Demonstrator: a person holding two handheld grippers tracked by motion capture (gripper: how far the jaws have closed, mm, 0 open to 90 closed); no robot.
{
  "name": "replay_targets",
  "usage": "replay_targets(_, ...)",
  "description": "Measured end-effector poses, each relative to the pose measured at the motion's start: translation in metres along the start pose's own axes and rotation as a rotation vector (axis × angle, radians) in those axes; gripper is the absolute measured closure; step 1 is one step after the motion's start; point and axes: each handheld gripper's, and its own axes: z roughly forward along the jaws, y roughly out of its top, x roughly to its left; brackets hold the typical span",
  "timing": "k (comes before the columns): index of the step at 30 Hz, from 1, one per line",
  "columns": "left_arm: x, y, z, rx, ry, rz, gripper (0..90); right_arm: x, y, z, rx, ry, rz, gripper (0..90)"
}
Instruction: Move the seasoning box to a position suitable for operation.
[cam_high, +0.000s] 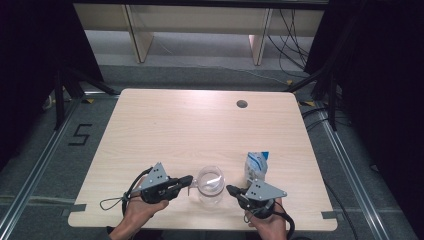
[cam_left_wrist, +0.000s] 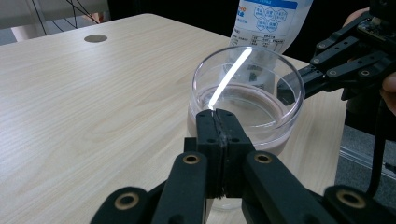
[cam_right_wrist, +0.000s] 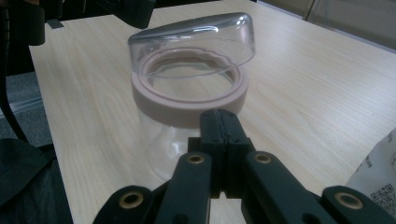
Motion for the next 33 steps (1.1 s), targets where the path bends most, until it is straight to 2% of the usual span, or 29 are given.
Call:
replay_targets(1,0.0,0.0,0.0,0.0,0.0,0.0,88.4,0.001,0.0,0.001,-0.012,-0.008,0.012,90.0)
replay_targets(3,0.001,0.0,0.0,0.001,-0.007,0.015,88.4,0.0,0.001,0.0,-0.008,-0.002,-0.005,90.0)
replay_targets(8,0.001,0.0,0.0,0.002,-0.005,0.009,88.4,0.0,0.006,0.0,-0.029,-0.01,-0.009,90.0)
replay_targets(9,0.001,0.0,0.0,0.002,-0.005,0.008,88.4,-0.001,0.007,0.001,-0.044,-0.016,-0.023,90.0)
replay_targets(10,0.001,0.0,0.0,0.004,-0.005,0.008,88.4,-0.001,0.008,0.0,-0.026,-0.005,-0.013,90.0)
replay_targets(12,0.001,0.0,0.0,0.003,-0.005,0.007,88.4,-0.002,0.009,0.001,-0.024,-0.002,-0.009,90.0)
replay_targets(18,0.002,-0.001,0.0,-0.004,-0.01,-0.008,85.9,-0.001,0.012,0.003,-0.044,-0.002,-0.018,90.0)
replay_targets(19,0.001,-0.001,0.0,-0.006,-0.009,-0.023,85.5,-0.001,0.013,0.003,-0.04,0.0,-0.016,90.0)
replay_targets(23,0.002,-0.001,-0.001,-0.008,-0.017,-0.009,84.3,0.0,0.015,0.005,-0.04,0.004,-0.018,90.0)
replay_targets(24,0.002,-0.002,0.0,-0.017,-0.018,-0.023,83.5,-0.001,0.015,0.004,-0.034,0.009,-0.024,90.0)
replay_targets(28,0.003,-0.002,-0.005,-0.023,-0.012,-0.025,75.1,0.0,0.017,0.004,-0.04,0.006,-0.022,90.0)
replay_targets(29,0.004,-0.003,-0.009,-0.038,-0.006,-0.046,71.7,0.0,0.019,0.003,-0.039,0.003,-0.033,90.0)
replay_targets(30,0.006,-0.004,-0.011,-0.046,-0.001,-0.041,69.8,0.001,0.02,0.003,-0.041,-0.004,-0.016,90.0)
replay_targets(33,0.008,-0.007,-0.018,-0.04,0.003,-0.053,64.3,0.001,0.022,0.003,-0.047,0.002,-0.042,90.0)
